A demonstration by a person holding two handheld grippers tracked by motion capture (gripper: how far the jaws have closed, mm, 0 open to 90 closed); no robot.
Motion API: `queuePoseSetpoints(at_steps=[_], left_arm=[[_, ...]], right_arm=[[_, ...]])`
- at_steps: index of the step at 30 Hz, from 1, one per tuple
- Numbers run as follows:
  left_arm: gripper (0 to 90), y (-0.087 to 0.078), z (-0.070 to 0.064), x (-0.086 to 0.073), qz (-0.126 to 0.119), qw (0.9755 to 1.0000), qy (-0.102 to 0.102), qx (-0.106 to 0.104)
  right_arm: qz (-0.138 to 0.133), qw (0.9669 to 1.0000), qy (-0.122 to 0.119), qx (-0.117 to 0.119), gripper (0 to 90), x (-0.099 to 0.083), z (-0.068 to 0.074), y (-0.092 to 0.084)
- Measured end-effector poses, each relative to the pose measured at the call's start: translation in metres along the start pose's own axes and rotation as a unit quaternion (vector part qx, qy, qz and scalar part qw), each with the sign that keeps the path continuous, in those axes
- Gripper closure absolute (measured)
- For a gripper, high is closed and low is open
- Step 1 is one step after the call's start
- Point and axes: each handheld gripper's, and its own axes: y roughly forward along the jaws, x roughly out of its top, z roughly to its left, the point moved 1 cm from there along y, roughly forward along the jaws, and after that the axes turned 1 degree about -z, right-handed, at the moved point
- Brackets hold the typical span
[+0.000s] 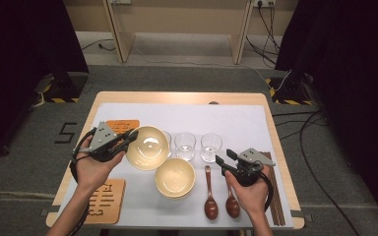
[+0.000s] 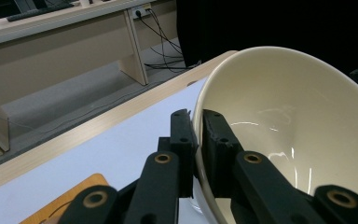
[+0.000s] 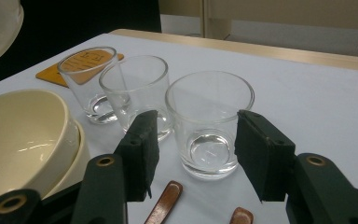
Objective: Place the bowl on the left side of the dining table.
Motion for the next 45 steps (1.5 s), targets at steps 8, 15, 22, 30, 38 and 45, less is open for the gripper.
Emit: queuePoseSetpoints(at_steps=[8,15,22,30,38,45], left_arm=[[82.6,-0.001,0.007,-0.001,-0.002,1.0000,-0.001,0.009],[82.6,0.001,0.015,-0.001,-0.003,0.9998,0.005,0.019],[82.6,0.002,0.018,-0.001,0.001,0.9997,-0.001,0.026],[82.6,0.005,0.025,-0.002,0.000,0.9995,-0.005,0.033],[82.7,0.007,0.032,-0.002,0.002,0.9993,-0.009,0.036],[82.7,0.009,0.039,-0.003,0.006,0.9989,-0.010,0.045]], right_arm=[[0.000,1.0000,-0.003,0.001,49.7,0.000,0.000,0.001],[0.000,1.0000,-0.003,0.002,49.7,0.000,0.001,0.001],[0.000,1.0000,-0.002,0.001,49.7,0.000,0.000,0.001],[0.000,1.0000,0.000,0.000,49.7,0.000,0.000,0.000],[-0.001,1.0000,-0.001,-0.001,49.8,0.000,-0.001,0.000],[-0.002,1.0000,-0.002,-0.001,49.8,0.000,-0.001,0.000]])
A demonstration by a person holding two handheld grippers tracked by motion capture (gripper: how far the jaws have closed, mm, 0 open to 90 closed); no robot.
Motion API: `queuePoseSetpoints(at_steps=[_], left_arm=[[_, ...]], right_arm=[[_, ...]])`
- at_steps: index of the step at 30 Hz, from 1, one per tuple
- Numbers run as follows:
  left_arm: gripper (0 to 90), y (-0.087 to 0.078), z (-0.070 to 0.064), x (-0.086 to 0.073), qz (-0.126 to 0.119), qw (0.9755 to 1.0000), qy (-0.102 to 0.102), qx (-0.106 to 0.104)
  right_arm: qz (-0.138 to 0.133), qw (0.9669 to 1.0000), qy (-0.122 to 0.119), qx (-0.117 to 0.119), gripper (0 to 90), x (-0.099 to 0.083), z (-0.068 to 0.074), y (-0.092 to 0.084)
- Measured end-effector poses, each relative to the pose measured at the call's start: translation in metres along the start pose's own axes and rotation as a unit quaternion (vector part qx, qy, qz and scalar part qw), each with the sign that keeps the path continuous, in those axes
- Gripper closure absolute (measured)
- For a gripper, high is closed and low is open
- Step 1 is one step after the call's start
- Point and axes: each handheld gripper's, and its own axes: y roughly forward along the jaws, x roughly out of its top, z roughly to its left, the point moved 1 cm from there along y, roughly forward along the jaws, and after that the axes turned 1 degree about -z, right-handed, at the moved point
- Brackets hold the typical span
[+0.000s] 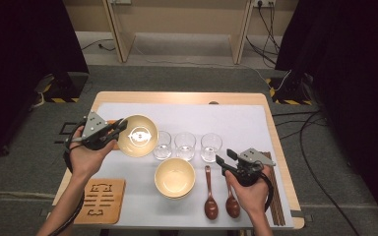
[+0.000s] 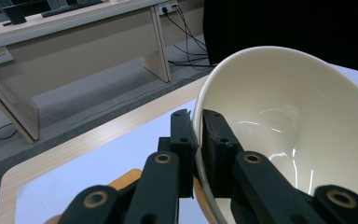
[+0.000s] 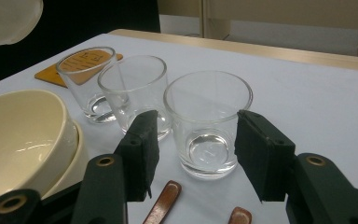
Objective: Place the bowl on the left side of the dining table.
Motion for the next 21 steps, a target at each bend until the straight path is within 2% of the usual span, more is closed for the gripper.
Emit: queuePoseSetpoints(at_steps=[12,21], left_arm=[[82.7,0.004,0.012,-0.003,0.000,0.9999,-0.010,0.012],[82.8,0.008,0.022,-0.006,0.009,0.9996,-0.013,0.025]], right_arm=[[-0.001,1.0000,0.000,-0.002,49.8,0.000,-0.001,-0.001],[-0.001,1.0000,0.001,-0.001,49.8,0.000,-0.001,0.000]])
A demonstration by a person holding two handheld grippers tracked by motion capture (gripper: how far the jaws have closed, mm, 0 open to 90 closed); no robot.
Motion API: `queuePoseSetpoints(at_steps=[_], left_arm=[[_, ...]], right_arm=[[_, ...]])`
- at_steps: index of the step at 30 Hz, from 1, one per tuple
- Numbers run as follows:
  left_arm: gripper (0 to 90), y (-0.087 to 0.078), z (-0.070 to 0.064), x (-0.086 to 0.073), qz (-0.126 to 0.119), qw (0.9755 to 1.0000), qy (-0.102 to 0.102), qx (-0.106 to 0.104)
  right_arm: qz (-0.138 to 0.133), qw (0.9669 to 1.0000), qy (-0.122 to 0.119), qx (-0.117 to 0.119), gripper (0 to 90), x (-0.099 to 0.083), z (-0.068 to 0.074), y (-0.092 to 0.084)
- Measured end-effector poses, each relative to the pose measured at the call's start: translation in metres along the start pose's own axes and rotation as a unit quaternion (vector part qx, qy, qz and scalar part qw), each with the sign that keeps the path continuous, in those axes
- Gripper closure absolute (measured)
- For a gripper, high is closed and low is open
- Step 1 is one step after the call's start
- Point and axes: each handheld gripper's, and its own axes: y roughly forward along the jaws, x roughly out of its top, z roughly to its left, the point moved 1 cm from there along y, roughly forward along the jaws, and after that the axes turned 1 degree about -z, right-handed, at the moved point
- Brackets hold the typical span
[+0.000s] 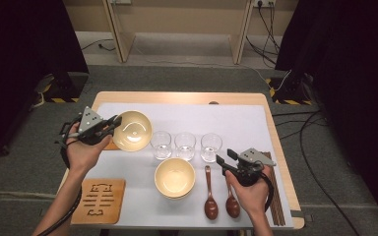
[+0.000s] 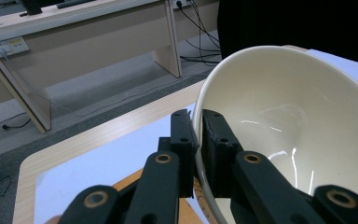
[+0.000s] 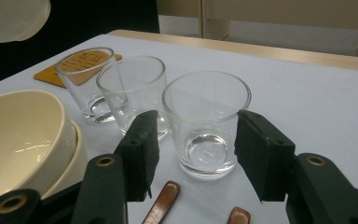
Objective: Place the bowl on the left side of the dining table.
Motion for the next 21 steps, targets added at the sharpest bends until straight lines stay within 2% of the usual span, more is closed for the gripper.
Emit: queuePoseSetpoints(at_steps=[21], left_arm=[[82.8,0.018,0.032,-0.020,0.031,0.9985,-0.036,0.027]], right_arm=[[0.000,1.0000,-0.002,-0.002,49.8,-0.002,-0.001,0.001]])
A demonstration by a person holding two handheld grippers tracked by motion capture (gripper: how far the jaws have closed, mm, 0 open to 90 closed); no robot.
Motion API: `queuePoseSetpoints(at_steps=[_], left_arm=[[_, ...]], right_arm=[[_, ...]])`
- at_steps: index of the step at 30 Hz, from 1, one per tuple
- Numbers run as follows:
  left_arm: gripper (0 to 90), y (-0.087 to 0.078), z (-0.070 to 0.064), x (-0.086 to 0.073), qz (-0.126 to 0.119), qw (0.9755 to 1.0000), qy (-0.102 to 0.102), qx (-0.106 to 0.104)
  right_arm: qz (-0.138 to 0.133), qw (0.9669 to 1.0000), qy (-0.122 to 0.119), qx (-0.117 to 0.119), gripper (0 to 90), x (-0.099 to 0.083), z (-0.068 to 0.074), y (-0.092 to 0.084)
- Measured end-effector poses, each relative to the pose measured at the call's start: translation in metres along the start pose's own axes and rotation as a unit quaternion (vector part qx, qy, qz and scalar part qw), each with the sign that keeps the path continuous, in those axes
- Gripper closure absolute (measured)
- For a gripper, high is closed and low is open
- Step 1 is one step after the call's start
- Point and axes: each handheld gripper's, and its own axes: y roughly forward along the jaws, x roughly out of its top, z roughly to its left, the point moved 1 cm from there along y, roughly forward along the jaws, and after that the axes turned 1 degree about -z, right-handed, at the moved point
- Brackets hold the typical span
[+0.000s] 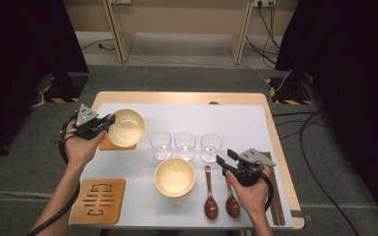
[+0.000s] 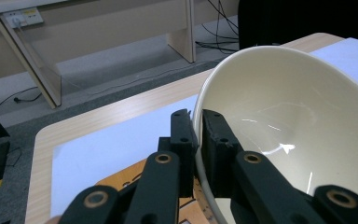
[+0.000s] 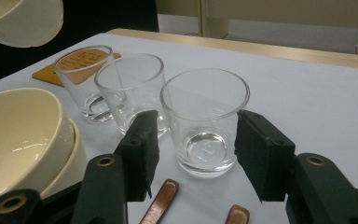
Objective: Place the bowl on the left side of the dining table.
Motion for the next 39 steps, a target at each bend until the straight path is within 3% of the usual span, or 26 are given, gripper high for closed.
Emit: queuePoseSetpoints(at_steps=[20,39], left_arm=[[82.8,0.028,0.031,-0.019,0.043,0.9981,-0.027,0.036],[82.7,0.057,0.050,-0.048,0.089,0.9926,-0.060,0.057]], right_arm=[[0.002,1.0000,0.001,0.001,49.8,-0.001,0.000,0.002],[0.005,1.0000,0.004,0.002,49.8,-0.002,0.000,0.004]])
